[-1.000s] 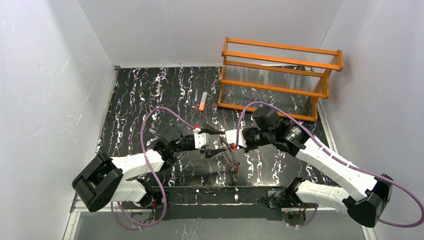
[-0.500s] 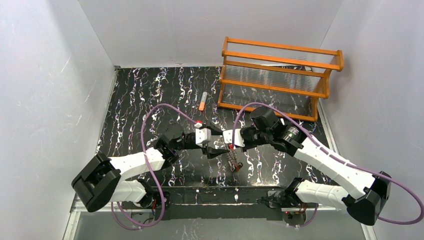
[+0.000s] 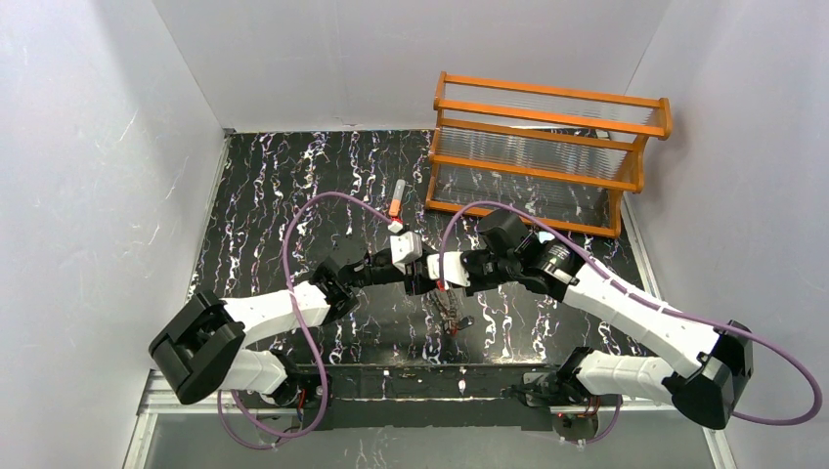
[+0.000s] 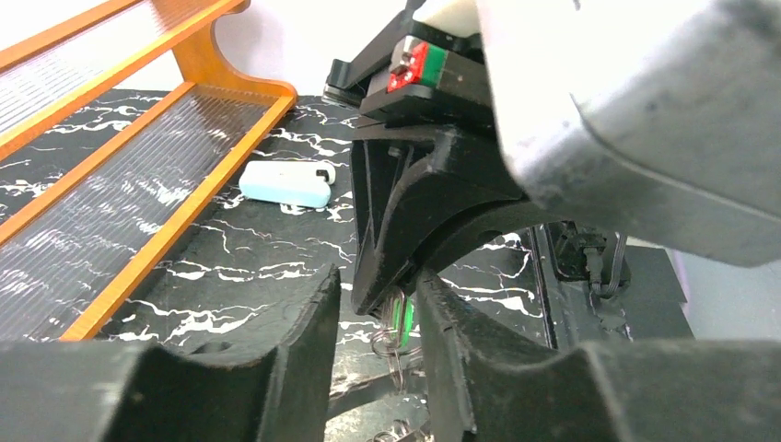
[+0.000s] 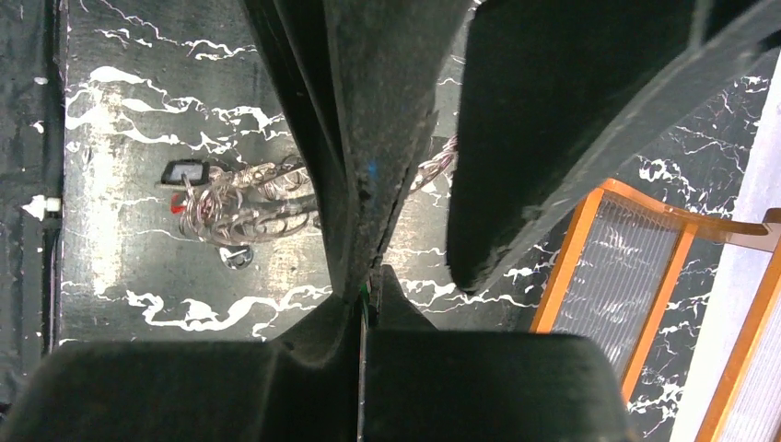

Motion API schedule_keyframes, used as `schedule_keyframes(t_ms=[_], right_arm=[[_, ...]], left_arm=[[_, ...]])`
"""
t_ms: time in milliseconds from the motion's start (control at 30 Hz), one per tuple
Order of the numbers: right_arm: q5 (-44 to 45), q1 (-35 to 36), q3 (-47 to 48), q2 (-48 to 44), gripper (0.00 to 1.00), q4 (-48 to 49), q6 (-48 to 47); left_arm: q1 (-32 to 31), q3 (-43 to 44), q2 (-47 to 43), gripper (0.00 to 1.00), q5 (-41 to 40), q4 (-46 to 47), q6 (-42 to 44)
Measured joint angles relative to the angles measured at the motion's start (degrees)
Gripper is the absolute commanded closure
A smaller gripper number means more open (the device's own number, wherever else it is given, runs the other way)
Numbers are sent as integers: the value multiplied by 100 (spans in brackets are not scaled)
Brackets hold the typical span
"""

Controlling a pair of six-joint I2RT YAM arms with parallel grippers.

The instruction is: Remove the keys from the keyring

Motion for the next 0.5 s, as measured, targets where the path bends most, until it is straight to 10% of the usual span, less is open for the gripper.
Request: schedule_keyframes(t_ms=[500], right_arm=[[210,31,42,55,99,-15,260]], left_arm=[[-37,26,101,72,-138,-472,313]])
